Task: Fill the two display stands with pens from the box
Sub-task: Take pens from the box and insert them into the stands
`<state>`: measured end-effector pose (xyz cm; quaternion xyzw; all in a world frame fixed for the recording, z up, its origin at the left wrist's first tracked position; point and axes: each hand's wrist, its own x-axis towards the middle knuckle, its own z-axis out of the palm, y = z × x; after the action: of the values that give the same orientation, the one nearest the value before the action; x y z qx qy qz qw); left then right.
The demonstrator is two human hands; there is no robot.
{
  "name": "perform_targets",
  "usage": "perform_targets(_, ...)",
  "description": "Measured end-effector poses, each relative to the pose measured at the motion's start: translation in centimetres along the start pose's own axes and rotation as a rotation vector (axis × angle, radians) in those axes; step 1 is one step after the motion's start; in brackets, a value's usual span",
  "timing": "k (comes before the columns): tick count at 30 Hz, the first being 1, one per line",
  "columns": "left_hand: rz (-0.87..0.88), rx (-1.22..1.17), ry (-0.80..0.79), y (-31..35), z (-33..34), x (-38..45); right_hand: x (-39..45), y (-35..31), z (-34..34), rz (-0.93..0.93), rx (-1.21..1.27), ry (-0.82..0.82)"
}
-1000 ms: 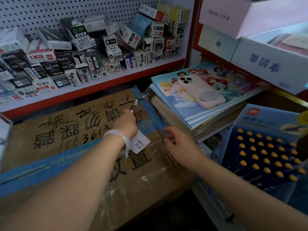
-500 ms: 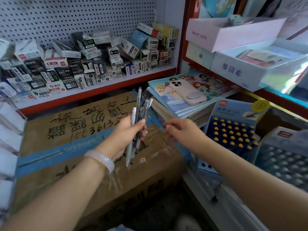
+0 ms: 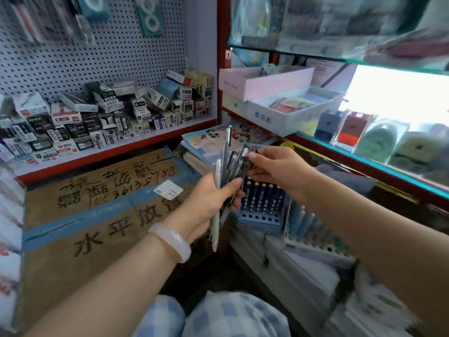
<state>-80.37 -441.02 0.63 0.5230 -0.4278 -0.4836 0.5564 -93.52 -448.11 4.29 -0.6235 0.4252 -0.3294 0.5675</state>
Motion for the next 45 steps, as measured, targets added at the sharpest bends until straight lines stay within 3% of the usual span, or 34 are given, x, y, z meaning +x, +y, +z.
perform_targets(5,-0.124,-0.148,0.088,0.0,4.3,-2.0,-3.6,-0.2,-6.8,-0.155,0.06,0.439)
perform_targets(8,-0.148,-0.104,0.091,-0.9,6.0,-3.0,-6.3,1.3,-11.6,-0.17,-0.036,0.555)
perform_targets(15,-0.27,-0.083,-0.06,-1.1,10.9,-3.1,-12.8,4.3,-18.1,-0.092,-0.453,0.598)
perform_targets(21,-0.316,0.009,-0.159,-1.9,14.7,-3.8,-16.7,8.0,-19.5,-0.05,-0.816,0.588)
perform_targets(27,-0.304,0.027,-0.122,-3.0,14.4,-3.6,-17.2,12.1,-19.4,0.04,-0.887,0.574)
perform_targets(33,-0.281,-0.045,-0.076,-3.2,14.1,-3.9,-16.3,14.8,-19.3,0.097,-0.802,0.562)
perform_targets(41,-0.266,-0.078,-0.153,-3.7,14.2,-4.1,-16.1,17.1,-18.4,0.129,-0.786,0.526)
perform_targets(45,-0.244,-0.06,-0.159,-3.6,13.8,-4.2,-15.7,16.1,-18.3,0.219,-0.918,0.471)
